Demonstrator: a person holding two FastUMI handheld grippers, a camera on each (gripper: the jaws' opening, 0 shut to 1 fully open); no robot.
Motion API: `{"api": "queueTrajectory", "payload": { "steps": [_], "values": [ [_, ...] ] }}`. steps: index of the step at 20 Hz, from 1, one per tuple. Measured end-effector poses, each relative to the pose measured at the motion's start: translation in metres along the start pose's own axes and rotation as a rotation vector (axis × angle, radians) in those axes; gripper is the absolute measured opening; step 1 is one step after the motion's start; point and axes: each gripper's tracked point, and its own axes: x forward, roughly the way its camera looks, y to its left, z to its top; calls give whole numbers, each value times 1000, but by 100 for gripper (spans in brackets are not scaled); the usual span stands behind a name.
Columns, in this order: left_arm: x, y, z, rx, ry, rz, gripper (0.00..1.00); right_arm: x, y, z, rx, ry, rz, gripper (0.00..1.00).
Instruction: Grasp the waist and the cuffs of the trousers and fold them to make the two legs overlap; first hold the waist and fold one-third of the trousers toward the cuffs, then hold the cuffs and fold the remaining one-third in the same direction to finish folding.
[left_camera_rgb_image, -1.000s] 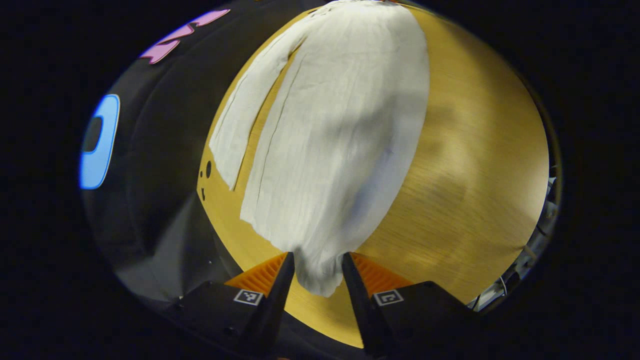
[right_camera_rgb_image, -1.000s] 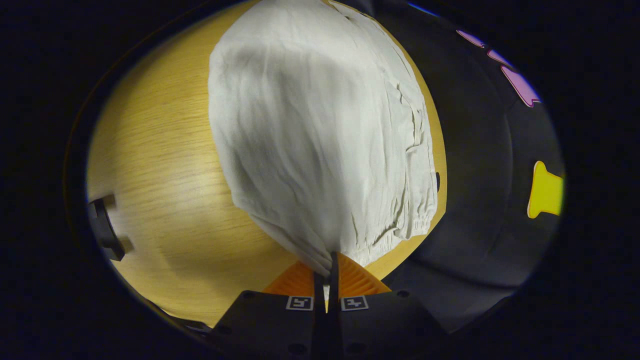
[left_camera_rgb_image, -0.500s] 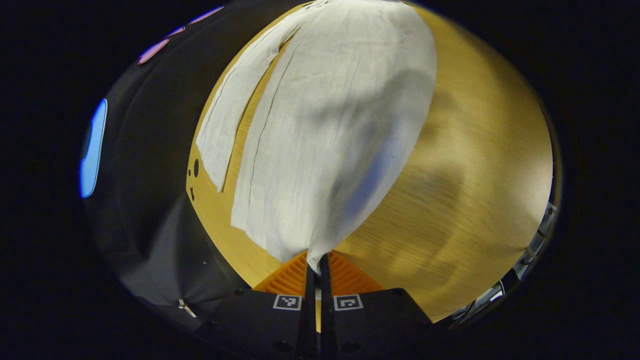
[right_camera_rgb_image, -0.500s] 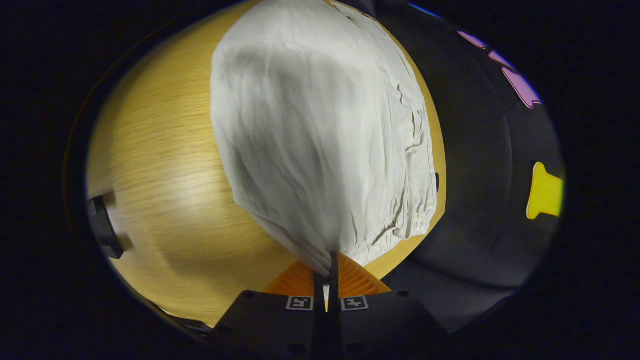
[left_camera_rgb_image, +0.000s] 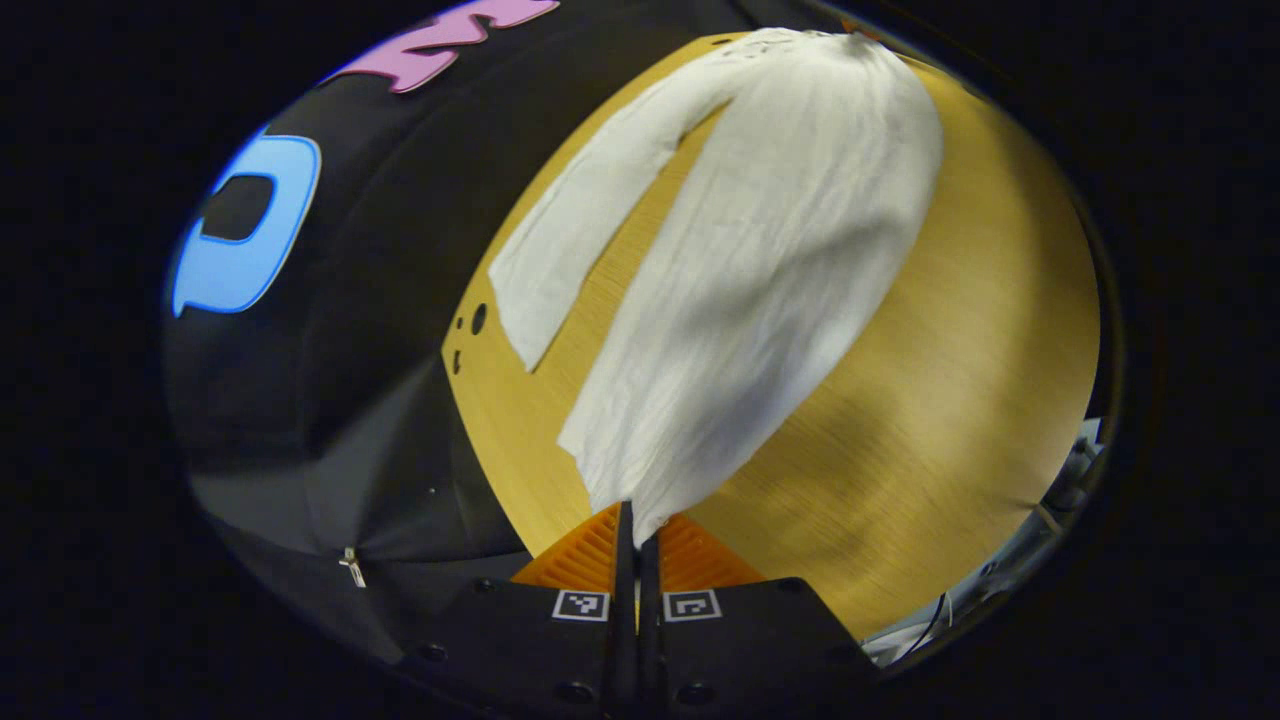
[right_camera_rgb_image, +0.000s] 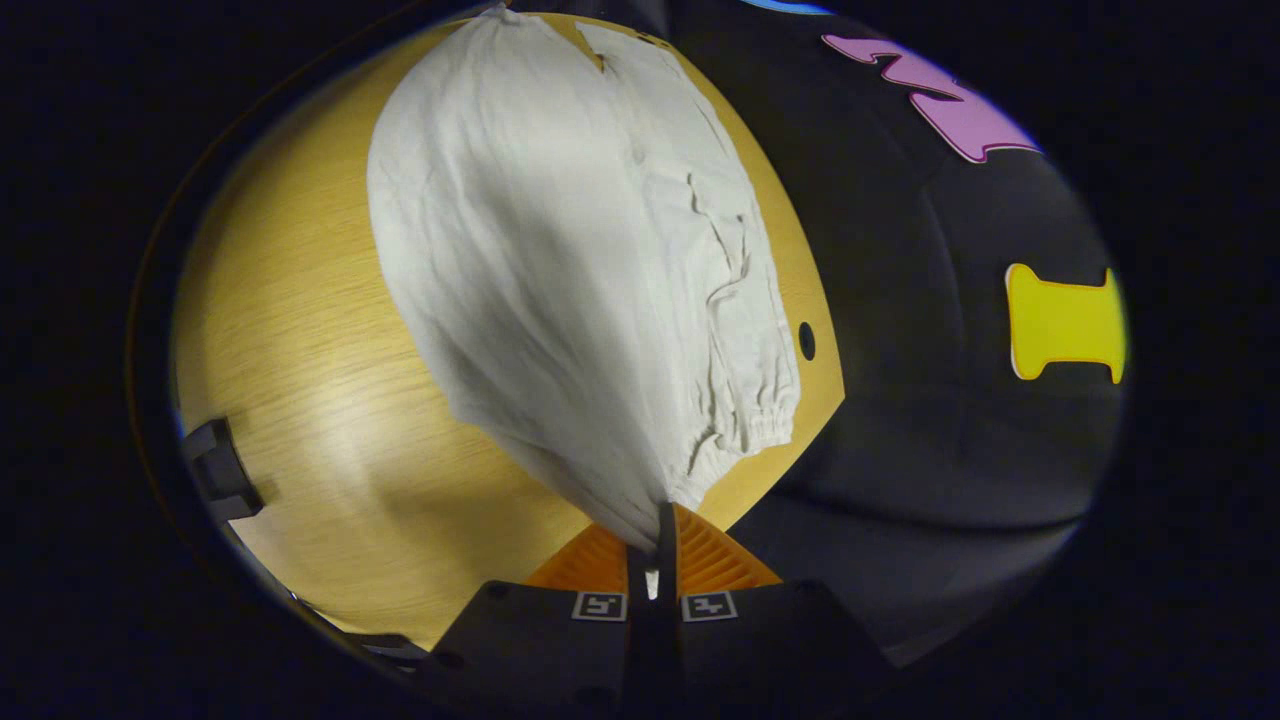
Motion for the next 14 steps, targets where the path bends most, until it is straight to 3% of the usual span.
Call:
{"api": "queueTrajectory", "payload": {
  "steps": [7,14],
  "values": [
    [-6,74,46,-103,-73,168,5,6,-67,19,196,-24,-74,5],
    [35,140,104,-203,-154,181,5,42,-144,50,386,-61,-123,5]
  ]
}}
